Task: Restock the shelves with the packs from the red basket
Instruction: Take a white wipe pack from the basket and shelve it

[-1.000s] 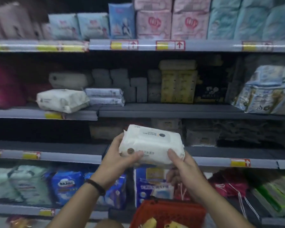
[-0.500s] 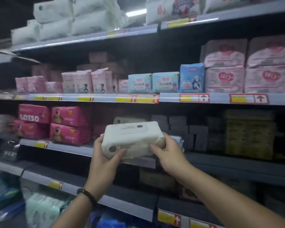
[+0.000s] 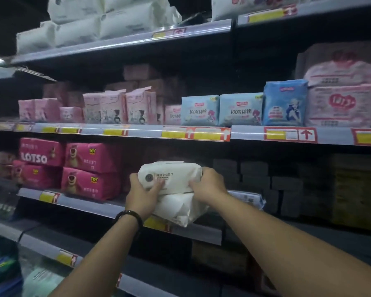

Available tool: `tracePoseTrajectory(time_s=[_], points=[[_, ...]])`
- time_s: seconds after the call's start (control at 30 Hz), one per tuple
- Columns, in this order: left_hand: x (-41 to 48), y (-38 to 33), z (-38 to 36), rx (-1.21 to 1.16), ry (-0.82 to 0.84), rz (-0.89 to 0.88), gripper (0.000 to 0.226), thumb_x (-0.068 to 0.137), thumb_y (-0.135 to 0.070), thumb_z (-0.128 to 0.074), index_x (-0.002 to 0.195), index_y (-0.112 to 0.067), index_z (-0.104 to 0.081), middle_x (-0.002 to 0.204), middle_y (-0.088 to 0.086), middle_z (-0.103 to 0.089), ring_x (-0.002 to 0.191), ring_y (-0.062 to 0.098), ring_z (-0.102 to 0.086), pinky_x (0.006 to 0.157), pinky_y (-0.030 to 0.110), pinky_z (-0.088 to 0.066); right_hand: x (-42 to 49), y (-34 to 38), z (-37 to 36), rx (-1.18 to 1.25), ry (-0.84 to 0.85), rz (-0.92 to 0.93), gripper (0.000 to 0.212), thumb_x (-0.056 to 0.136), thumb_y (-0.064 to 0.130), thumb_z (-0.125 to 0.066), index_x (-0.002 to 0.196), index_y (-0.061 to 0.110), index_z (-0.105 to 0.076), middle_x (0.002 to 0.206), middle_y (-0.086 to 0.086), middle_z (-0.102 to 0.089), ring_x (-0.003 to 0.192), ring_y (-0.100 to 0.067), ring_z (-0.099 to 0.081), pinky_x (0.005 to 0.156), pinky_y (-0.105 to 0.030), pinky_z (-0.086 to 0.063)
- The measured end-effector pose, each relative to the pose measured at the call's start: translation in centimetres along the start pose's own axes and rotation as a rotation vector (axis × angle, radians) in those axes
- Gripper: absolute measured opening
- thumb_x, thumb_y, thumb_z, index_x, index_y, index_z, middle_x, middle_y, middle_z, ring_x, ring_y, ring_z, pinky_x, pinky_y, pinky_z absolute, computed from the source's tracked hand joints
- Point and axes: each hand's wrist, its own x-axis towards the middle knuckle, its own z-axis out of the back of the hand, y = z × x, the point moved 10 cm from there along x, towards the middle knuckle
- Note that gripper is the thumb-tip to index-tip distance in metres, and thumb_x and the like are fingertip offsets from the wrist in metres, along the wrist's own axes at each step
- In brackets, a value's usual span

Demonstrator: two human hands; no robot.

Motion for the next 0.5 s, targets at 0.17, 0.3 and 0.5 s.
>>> tracePoseTrajectory(time_s=[0.17,0.3,0.5], points=[[0.6,0.4,0.4,0.065,0.003,0.035,0.047,0.088,-0.05,-0.075,0.12,-0.026,-0.049,0.104,-0.01,-0.067,0.095,0.02,-0.067,0.085,0.04,-0.056,-0.1,0.1,0.1,-0.003,0.045,0.021,0.035,0.097,0.031,-0.073,0.129,0.016,-0.068,0.127,-0.006,-0.07,0.11,-0.028,-0.068,0.081,-0.034,-0.051],[0.1,-0.6,1.3,0.207,-0.004,0.038,0.048,0.081,-0.052,-0.076,0.119,-0.027,-0.062,0.109,-0.004,-0.073,0.097,0.021,-0.07,0.086,0.04,-0.059,-1.8,0.7,1.7,-0.024,0.088,0.069,0.029,0.101,0.036,-0.067,0.122,0.016,-0.066,0.12,-0.004,-0.069,0.103,-0.024,-0.067,0.081,-0.036,-0.055],[-6.1,-6.3,2.7,0.531,-0.259,-0.088,0.066,0.084,-0.029,-0.073,0.142,-0.019,-0.043,0.147,0.019,-0.039,0.132,0.044,-0.037,0.105,0.059,-0.041,-8.1,-0.6,6.2,-0.14,0.181,0.144,0.031,0.102,0.05,-0.058,0.116,0.024,-0.066,0.11,0.004,-0.069,0.094,-0.018,-0.068,0.083,-0.036,-0.058]])
